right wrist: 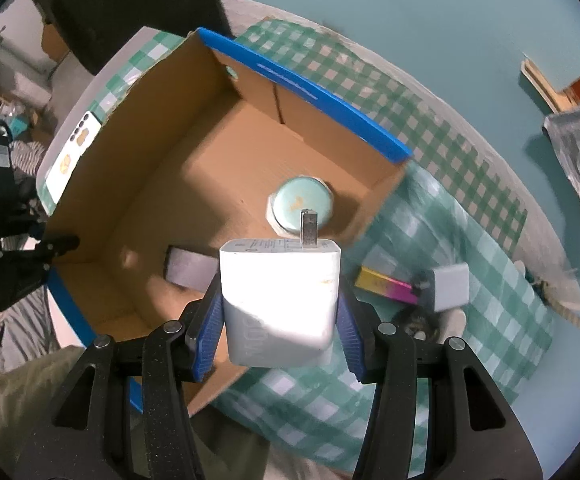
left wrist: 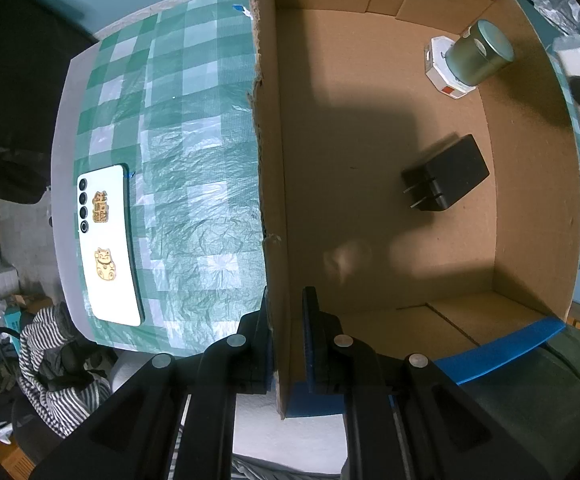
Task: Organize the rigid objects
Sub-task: 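Carry the white charger into the box beside the tin and release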
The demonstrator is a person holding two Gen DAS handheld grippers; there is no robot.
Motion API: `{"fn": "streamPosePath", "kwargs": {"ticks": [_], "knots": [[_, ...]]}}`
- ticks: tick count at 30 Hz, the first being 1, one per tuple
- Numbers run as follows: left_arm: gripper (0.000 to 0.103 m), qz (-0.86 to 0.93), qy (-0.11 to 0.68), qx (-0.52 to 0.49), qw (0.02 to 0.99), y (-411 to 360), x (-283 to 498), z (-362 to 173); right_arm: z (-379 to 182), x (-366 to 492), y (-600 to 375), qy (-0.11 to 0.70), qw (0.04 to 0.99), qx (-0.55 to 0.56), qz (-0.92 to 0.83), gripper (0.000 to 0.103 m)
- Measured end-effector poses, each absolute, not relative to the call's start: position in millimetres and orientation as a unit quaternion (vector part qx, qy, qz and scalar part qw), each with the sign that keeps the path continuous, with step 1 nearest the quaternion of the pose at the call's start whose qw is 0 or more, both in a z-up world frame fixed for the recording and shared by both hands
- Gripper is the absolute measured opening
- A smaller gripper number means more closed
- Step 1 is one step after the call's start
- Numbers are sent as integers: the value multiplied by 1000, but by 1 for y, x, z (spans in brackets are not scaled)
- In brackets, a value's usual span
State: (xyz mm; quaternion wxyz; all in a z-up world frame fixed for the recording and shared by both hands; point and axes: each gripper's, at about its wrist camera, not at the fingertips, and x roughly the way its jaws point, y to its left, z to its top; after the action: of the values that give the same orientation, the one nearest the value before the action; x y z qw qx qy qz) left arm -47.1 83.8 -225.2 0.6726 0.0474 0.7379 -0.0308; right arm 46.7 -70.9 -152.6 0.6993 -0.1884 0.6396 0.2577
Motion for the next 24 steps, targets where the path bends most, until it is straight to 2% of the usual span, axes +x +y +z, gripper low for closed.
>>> {"fn": "streamPosePath", "kwargs": {"ticks": [13, 24], "knots": [[10, -35, 737, 52, 673, 82, -48, -225, -181, 48, -48, 650, 682, -216, 256, 51], [10, -35, 737, 51, 674, 83, -48, -224, -183, 48, -48, 650, 683, -217, 253, 51]]}}
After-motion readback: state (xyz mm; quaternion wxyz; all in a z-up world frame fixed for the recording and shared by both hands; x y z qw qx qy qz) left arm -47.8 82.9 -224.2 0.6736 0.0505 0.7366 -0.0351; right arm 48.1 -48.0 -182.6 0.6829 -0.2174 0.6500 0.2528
